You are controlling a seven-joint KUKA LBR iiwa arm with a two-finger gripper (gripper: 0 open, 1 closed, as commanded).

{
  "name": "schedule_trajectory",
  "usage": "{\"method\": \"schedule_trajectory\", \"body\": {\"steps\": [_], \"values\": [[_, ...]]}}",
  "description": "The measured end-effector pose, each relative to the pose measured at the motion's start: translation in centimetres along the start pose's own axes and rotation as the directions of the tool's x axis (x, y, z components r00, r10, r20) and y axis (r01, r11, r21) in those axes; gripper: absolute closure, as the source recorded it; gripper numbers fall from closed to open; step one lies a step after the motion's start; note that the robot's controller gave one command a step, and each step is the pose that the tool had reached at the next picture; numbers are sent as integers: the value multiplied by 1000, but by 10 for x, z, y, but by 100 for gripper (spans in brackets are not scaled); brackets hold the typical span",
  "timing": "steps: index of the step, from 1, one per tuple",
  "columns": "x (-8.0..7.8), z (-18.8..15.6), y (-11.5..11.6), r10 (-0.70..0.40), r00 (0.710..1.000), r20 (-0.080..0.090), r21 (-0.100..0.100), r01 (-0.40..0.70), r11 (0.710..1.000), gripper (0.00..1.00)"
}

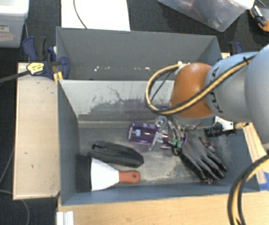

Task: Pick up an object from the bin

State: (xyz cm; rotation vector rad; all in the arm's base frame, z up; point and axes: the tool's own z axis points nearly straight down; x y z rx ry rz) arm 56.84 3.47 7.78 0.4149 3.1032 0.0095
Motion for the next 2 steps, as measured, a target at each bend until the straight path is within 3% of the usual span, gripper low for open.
{"method": "schedule_trajectory", "body": {"steps": [2], "values": [[0, -68, 0, -4, 1000, -2, 1, 4, 1000, 100]]}}
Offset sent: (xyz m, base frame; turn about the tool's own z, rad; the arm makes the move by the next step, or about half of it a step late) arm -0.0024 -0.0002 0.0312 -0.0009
